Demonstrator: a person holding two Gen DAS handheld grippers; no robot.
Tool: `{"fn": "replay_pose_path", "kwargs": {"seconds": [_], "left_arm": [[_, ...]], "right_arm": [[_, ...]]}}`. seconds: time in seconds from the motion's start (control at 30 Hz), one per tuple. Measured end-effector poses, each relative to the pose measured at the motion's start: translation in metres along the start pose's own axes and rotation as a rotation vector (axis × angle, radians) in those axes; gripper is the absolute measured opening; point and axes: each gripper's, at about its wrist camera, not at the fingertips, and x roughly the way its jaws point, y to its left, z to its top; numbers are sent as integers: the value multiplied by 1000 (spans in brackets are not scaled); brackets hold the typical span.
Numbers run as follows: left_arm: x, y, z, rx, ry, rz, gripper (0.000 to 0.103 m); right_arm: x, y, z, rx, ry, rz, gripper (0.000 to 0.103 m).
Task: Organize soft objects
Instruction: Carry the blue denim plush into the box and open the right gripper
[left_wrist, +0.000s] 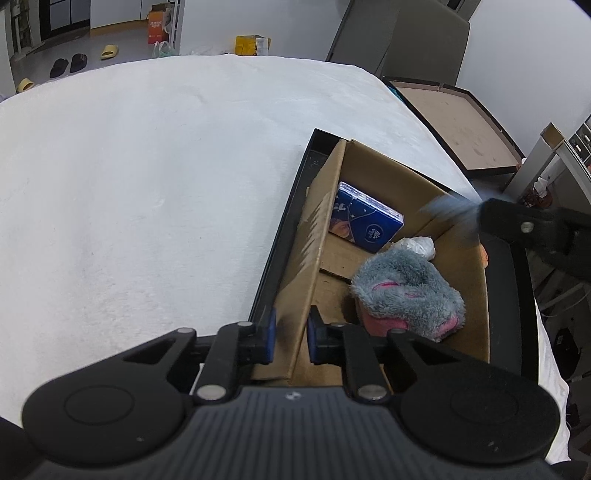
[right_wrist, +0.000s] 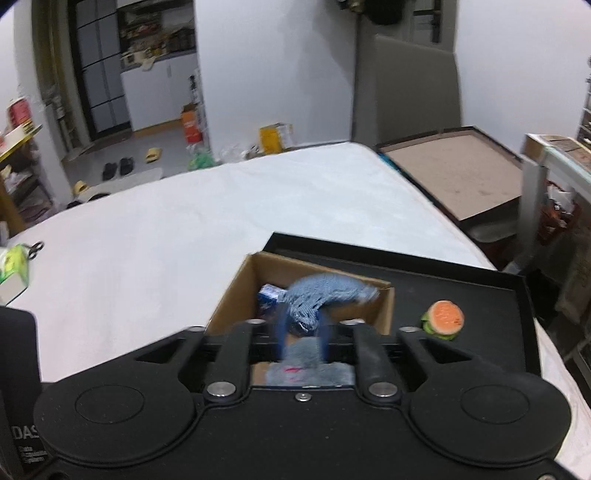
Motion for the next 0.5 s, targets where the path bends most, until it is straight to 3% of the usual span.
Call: {"fn": "replay_pose_path", "kwargs": {"seconds": [0.03,0.1,0.5], "left_arm": [[0,0,0,-2,1,-1,15],[1,0,1,-3,2,-2,15],[-5,-1,2,-1,-15,4,16]], "right_arm": [[0,0,0,0,1,-10,47],[-1,-1,0,2,-1,-27,52],[-6,-38,-18,78,27,-82,56]]}}
